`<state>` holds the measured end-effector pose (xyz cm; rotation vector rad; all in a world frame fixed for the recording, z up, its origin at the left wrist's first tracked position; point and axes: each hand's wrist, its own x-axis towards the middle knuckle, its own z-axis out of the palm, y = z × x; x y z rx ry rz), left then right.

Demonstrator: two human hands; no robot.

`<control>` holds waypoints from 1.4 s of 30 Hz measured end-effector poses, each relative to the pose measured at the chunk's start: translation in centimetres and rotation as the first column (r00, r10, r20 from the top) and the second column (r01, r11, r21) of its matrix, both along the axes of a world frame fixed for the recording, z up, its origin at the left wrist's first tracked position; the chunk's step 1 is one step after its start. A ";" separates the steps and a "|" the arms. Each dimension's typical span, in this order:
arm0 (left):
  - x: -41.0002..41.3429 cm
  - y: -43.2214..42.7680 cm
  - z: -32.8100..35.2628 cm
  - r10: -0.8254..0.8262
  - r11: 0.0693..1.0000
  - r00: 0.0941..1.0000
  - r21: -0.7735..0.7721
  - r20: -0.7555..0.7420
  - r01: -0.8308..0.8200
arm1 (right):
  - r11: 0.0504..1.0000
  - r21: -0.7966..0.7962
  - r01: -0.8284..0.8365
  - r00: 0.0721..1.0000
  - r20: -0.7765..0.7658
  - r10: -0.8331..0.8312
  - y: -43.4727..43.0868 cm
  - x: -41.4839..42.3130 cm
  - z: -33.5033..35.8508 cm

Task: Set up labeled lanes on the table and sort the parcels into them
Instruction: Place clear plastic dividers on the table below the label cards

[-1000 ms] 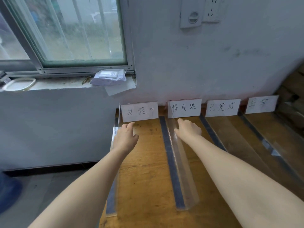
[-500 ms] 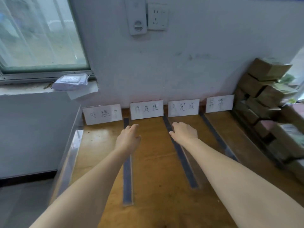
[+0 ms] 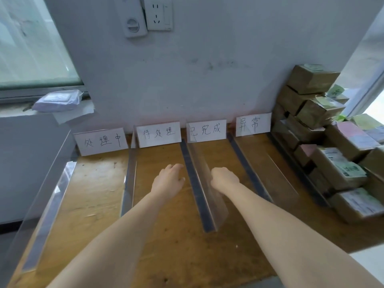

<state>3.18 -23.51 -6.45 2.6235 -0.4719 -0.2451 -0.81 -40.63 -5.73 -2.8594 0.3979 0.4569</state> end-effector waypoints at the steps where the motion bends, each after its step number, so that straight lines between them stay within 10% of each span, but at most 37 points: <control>1: 0.1 -0.1 -0.1 -0.003 1.000 1.000 0.002 0.000 0.003 | 1.000 0.021 0.001 1.000 0.005 -0.001 0.1 0.1 0.0; 20: 0.8 -0.6 -0.6 -0.075 0.997 0.996 0.026 -0.049 0.077 | 0.924 0.363 0.123 0.991 -0.102 -0.092 1.5 0.0 0.4; 42: 0.1 -7.7 -0.3 -0.099 0.990 0.993 0.099 -0.066 0.105 | 0.984 0.012 0.180 0.980 0.083 -0.181 -7.4 -1.3 2.5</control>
